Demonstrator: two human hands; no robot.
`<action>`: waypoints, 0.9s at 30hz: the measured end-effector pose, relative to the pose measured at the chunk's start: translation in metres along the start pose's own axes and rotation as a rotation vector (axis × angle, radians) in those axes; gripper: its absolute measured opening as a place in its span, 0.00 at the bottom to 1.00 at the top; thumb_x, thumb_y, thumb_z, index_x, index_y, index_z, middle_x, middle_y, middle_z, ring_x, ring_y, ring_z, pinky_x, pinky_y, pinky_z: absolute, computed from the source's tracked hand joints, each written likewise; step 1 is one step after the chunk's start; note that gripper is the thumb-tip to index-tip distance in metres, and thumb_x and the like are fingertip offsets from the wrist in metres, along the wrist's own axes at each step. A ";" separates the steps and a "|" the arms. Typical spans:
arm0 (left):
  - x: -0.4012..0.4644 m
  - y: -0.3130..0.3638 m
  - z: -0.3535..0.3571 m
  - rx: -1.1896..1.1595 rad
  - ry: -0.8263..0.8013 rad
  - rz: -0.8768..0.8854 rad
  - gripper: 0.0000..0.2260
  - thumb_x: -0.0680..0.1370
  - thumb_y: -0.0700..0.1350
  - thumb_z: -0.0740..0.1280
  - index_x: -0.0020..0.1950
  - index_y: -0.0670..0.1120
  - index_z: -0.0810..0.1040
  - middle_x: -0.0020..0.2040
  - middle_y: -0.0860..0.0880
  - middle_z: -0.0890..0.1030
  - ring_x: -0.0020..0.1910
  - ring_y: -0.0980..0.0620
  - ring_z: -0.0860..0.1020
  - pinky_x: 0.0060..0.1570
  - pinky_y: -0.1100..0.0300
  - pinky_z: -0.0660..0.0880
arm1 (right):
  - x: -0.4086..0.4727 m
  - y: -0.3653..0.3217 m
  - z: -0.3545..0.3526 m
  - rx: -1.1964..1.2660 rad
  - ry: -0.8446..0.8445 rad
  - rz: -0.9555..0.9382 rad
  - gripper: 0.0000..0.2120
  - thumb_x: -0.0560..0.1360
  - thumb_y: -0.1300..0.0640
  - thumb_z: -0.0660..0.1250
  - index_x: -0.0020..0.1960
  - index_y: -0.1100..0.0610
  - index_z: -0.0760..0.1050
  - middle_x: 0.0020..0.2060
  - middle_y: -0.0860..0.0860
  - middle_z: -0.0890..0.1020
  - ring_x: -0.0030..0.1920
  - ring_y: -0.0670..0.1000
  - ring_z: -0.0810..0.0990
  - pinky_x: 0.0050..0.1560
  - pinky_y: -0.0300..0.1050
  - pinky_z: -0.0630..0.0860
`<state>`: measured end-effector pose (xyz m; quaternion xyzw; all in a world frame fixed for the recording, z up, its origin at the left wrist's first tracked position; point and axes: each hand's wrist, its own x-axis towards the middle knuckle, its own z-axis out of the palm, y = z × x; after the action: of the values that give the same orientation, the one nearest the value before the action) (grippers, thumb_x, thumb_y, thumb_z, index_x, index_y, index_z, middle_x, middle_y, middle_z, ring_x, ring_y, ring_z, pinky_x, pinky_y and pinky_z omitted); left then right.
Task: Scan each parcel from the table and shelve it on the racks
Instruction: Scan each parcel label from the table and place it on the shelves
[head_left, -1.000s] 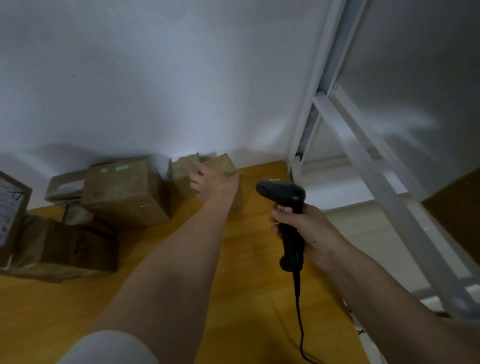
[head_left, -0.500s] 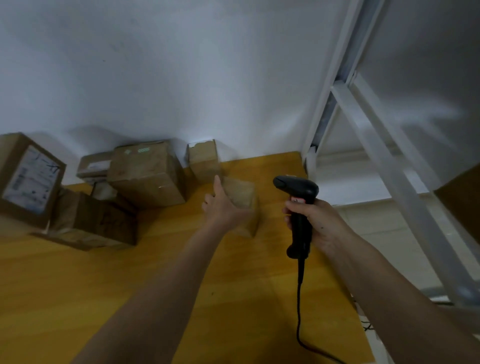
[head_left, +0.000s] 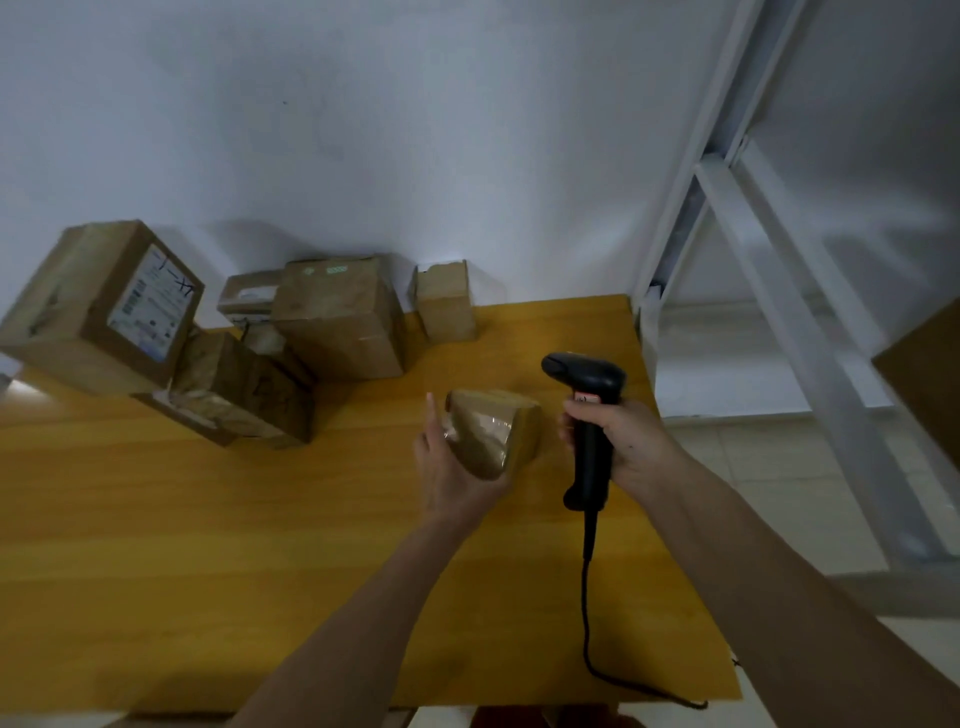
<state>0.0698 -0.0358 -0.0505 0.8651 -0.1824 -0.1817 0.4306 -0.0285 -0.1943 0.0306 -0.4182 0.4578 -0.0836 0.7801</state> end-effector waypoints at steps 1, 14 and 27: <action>-0.009 -0.009 0.002 0.033 0.003 -0.008 0.61 0.59 0.51 0.81 0.78 0.59 0.40 0.66 0.49 0.61 0.62 0.51 0.65 0.58 0.54 0.70 | -0.001 0.003 0.000 -0.009 0.001 0.007 0.03 0.74 0.64 0.70 0.48 0.63 0.78 0.36 0.55 0.82 0.36 0.52 0.81 0.42 0.46 0.77; -0.060 -0.082 0.012 0.123 -0.067 -0.321 0.57 0.65 0.41 0.79 0.79 0.47 0.38 0.76 0.45 0.58 0.75 0.44 0.58 0.71 0.47 0.63 | -0.004 0.032 0.002 -0.126 -0.030 0.078 0.05 0.73 0.66 0.71 0.48 0.62 0.78 0.36 0.55 0.83 0.35 0.52 0.81 0.37 0.44 0.77; -0.003 -0.065 -0.025 -0.129 -0.067 -0.489 0.14 0.82 0.45 0.61 0.65 0.44 0.76 0.62 0.43 0.78 0.55 0.45 0.76 0.52 0.52 0.74 | 0.007 0.063 0.016 -0.137 -0.029 0.129 0.09 0.73 0.65 0.71 0.53 0.63 0.77 0.43 0.58 0.81 0.41 0.55 0.79 0.44 0.48 0.78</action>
<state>0.0897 0.0190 -0.0887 0.8477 0.0298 -0.3202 0.4218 -0.0280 -0.1489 -0.0162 -0.4414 0.4773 0.0045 0.7599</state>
